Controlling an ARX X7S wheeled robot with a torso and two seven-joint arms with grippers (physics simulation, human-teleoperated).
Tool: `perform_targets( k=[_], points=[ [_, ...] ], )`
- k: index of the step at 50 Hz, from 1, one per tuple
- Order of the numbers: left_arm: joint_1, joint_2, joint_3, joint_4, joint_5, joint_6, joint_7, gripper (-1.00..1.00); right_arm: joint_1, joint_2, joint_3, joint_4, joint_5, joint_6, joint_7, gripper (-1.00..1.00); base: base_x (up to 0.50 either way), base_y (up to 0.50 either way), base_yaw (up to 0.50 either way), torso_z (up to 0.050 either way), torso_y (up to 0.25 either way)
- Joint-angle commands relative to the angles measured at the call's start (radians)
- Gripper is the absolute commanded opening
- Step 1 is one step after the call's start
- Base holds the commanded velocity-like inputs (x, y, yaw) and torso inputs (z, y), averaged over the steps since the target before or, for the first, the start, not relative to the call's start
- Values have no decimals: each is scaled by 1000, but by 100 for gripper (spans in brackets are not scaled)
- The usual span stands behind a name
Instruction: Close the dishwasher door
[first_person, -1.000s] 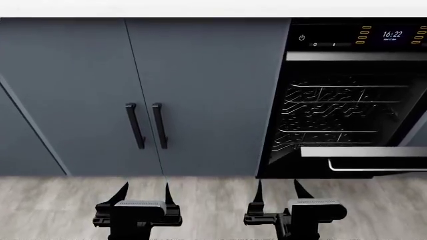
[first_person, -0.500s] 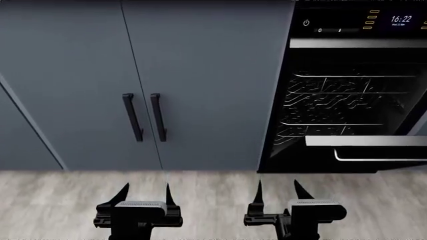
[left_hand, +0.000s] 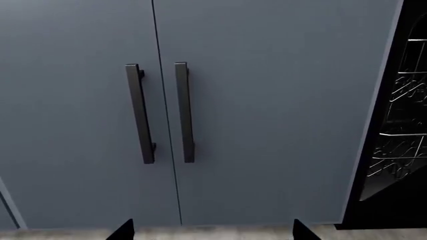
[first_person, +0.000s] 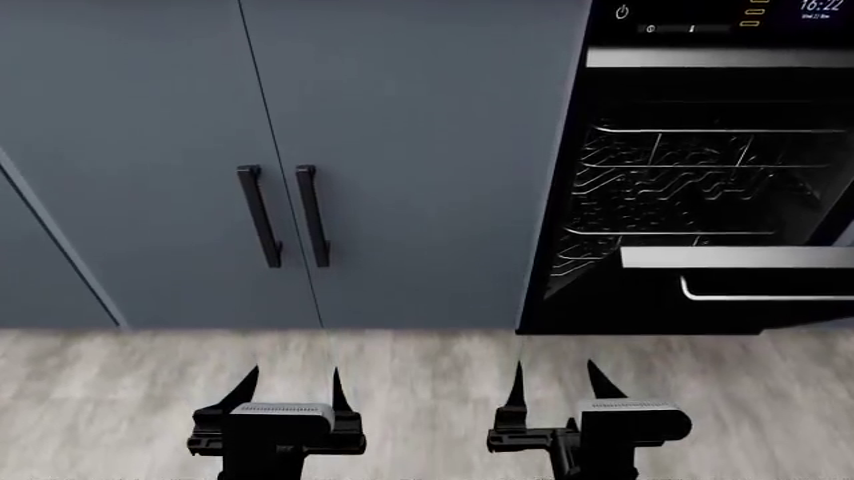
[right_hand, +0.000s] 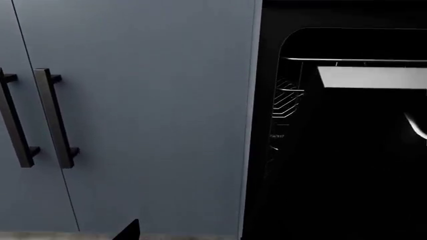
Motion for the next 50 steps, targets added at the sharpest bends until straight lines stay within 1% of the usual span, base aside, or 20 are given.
perform_targets(
  k=[1, 50],
  points=[
    [-2, -5, 6, -2, -6, 2, -5, 100, 1, 5, -8, 3, 3, -3, 6, 100, 0, 0, 0, -50, -8],
    [-4, -23, 35, -6, -22, 9, -28, 100, 8, 23, -34, 12, 20, -10, 28, 100, 0, 0, 0, -50, -9]
  ],
)
